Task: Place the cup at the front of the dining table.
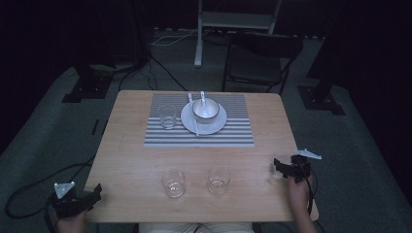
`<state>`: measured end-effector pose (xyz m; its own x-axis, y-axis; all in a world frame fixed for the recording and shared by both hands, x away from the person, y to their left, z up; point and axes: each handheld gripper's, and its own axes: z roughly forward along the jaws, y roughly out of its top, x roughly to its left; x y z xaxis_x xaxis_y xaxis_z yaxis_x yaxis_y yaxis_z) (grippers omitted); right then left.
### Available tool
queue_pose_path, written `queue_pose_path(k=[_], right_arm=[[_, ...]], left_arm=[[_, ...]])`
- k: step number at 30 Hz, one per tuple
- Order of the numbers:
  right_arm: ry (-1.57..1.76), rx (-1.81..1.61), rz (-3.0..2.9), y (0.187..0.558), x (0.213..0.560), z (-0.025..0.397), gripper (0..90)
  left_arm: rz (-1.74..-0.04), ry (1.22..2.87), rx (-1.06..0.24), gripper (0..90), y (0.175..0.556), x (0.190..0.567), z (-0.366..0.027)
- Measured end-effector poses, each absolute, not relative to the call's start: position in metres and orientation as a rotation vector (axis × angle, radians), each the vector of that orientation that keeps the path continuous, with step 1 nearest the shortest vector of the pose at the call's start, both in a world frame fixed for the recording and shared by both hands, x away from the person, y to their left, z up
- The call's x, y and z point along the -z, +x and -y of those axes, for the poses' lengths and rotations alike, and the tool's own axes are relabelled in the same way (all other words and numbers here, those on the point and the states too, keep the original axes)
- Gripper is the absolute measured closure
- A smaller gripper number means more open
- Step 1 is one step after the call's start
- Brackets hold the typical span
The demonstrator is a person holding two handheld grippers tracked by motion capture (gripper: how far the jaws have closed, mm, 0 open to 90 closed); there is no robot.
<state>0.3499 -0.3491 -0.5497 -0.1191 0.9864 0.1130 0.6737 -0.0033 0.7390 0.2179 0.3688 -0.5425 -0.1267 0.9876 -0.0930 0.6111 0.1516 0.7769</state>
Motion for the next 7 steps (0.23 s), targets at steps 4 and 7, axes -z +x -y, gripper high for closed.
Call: queue_pose_path(k=[4, 7], right_arm=[[1.712, -0.930, -1.832, 0.3499, 0.5497, 0.3491, 12.7], [1.714, -0.927, -1.830, 0.3499, 0.5498, 0.3492, 12.7]], left_arm=[[-1.816, 1.552, -0.784, 2.4, 0.2200, 0.5433, -0.3663], [-1.819, 1.578, -0.800, 2.4, 0.2215, 0.5437, -0.3637]])
